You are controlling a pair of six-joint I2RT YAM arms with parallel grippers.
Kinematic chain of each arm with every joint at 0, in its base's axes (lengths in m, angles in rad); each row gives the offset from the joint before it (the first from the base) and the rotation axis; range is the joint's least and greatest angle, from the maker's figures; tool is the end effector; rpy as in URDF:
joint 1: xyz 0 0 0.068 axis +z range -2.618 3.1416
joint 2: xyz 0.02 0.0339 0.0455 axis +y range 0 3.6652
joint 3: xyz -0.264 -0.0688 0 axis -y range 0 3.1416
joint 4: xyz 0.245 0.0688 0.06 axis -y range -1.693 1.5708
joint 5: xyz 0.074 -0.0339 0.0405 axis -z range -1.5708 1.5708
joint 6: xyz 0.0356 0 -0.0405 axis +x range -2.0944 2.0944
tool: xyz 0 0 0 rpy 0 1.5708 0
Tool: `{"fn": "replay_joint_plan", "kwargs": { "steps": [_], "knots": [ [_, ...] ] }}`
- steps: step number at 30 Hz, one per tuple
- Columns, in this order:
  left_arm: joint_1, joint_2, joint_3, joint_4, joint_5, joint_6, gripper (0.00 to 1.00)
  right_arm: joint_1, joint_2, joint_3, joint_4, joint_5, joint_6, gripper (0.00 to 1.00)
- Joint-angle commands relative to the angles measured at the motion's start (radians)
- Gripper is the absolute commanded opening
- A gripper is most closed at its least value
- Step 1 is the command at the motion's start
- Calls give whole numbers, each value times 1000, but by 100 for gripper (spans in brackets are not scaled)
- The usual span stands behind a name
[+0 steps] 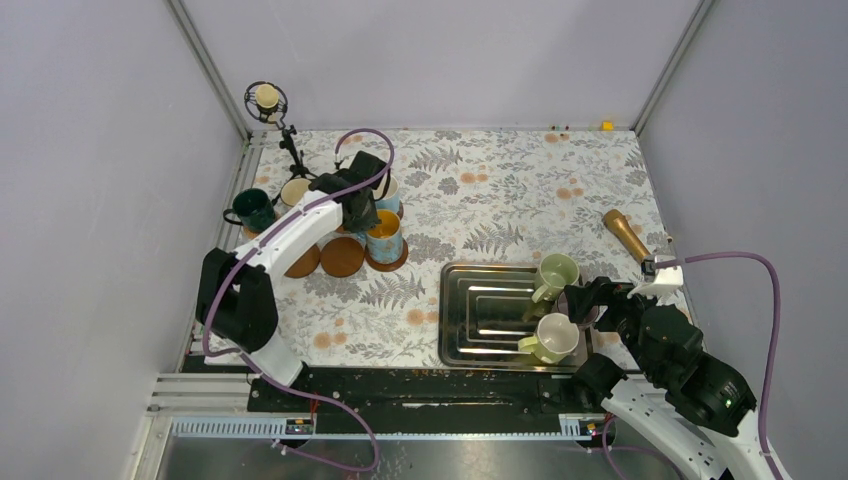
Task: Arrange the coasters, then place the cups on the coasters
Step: Place the cup on the coaster.
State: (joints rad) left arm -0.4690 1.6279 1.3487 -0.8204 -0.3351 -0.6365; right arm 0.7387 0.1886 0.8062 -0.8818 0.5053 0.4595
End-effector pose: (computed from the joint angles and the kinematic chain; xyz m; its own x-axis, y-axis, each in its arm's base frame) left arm 0.3050 -0.1414 0.2713 -0.8137 -0.2169 -0.5392 -0.2362 0.9711 -0.0342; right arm 0.0317 0.0056 0.3263 -0.2811 0.2689 -0.9212 -0.1328 0.9398 0.3148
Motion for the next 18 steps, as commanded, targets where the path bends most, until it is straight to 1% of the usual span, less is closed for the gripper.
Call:
{"fn": "replay_joint_plan", "kwargs": {
  "steps": [1,4,6,7,8,9,12,15,18],
  "knots": [
    [-5,7,56,46,4,-1,6,-1,7,-4,34,18,-13,99],
    [-5,-2,49,46,0,-1,8,-2,8,-3,35,18,-14,100],
    [-4,-17,40,45,1,0,13,-2,10,-5,37,20,-13,100],
    [-5,-28,34,46,3,0,18,-2,11,-5,39,19,-14,100],
    [-4,-38,29,46,6,0,28,-1,12,-5,38,22,-15,100],
    [-5,-48,23,45,9,-2,35,-2,14,-7,40,21,-15,100],
    [-8,-86,1,45,16,-8,52,-2,20,-11,40,39,-5,100],
    [-8,-120,-11,45,41,-6,64,-1,29,-25,39,77,26,100],
    [-10,-166,-20,46,69,12,73,-2,51,-28,36,88,38,100]
  ]
}}
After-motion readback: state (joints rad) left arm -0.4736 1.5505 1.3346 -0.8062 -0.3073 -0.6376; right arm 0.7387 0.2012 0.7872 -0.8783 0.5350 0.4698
